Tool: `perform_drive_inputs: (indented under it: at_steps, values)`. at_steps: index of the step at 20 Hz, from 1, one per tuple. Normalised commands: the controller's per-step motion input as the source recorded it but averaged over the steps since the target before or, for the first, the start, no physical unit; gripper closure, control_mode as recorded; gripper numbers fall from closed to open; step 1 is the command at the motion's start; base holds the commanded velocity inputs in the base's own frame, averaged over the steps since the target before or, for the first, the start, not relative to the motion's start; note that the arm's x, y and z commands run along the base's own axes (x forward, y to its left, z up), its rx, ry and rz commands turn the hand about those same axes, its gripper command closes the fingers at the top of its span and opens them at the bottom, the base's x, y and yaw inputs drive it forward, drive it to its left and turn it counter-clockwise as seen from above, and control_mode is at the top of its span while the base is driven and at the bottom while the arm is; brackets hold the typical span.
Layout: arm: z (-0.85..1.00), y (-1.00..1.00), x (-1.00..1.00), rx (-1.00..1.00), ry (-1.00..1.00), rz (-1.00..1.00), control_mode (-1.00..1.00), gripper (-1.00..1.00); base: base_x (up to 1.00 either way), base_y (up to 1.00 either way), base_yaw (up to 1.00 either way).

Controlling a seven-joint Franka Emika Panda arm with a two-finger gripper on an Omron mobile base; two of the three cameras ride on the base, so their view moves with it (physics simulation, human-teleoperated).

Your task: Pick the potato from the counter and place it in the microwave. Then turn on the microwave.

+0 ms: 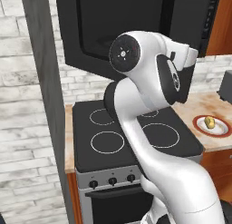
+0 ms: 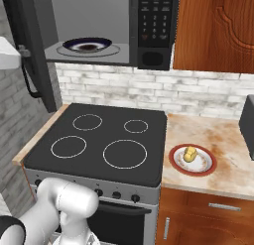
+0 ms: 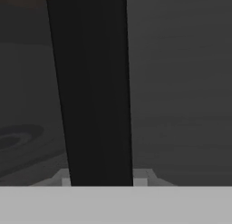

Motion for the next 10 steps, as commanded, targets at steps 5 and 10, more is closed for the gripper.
perform_drive_inputs:
  at_steps: [5,10]
  values:
    - [0.0,0.04,-0.26,0.0,0.04,-0.06,-1.0,-1.0,0.0,0.0,0.0]
    - [0.0,0.0,-0.8,0.0,0.0,0.0,-1.0,-1.0,0.0,0.0,0.0]
